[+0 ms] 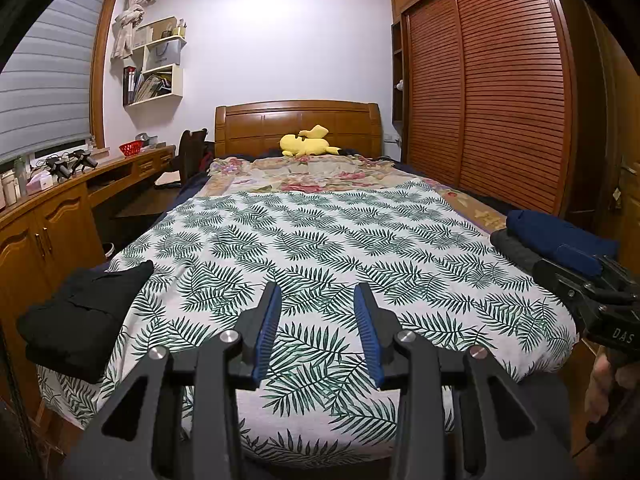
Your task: Fold large clothes
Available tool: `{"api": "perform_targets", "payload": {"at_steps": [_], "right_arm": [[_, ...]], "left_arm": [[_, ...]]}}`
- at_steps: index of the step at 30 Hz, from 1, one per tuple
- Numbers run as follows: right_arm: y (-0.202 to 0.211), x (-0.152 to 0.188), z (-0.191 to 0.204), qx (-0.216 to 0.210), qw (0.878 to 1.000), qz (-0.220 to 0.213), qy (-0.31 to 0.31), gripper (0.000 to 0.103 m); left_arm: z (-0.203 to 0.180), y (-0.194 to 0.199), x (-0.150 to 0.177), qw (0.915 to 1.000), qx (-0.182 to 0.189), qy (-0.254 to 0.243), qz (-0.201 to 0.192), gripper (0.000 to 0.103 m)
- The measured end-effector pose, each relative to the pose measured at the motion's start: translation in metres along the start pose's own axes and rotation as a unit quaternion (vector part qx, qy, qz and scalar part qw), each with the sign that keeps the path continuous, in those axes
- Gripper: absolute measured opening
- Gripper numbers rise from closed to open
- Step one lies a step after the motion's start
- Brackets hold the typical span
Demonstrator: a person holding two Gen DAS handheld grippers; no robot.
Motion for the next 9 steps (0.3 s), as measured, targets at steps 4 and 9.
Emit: {"api": "perform_targets", "payload": {"at_steps": [4, 9], "right_arm": [[0.0004, -0.0004, 0.0004, 0.0, 1.0, 0.0, 0.0, 0.089], [0.0003, -0.0004, 0.0006, 0.0, 1.0, 0.0, 0.0, 0.089]], "left_arm": [[0.0006, -0.0004, 0.0008, 1.0, -0.001, 0.001, 0.0, 0.037], [0.0011, -0.0006, 0.0006, 1.0, -0.001, 0.001, -0.001, 0.037]]}}
Point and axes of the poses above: each gripper's, at about its wrist camera, not at the fingertips, and y roughly against the way its jaws point, z to its left, x to its underside, the point moved 5 cm from there along -y, roughly the way its jaws point, and after that the axes turned 15 degrees about y, right-handed, at the moved point
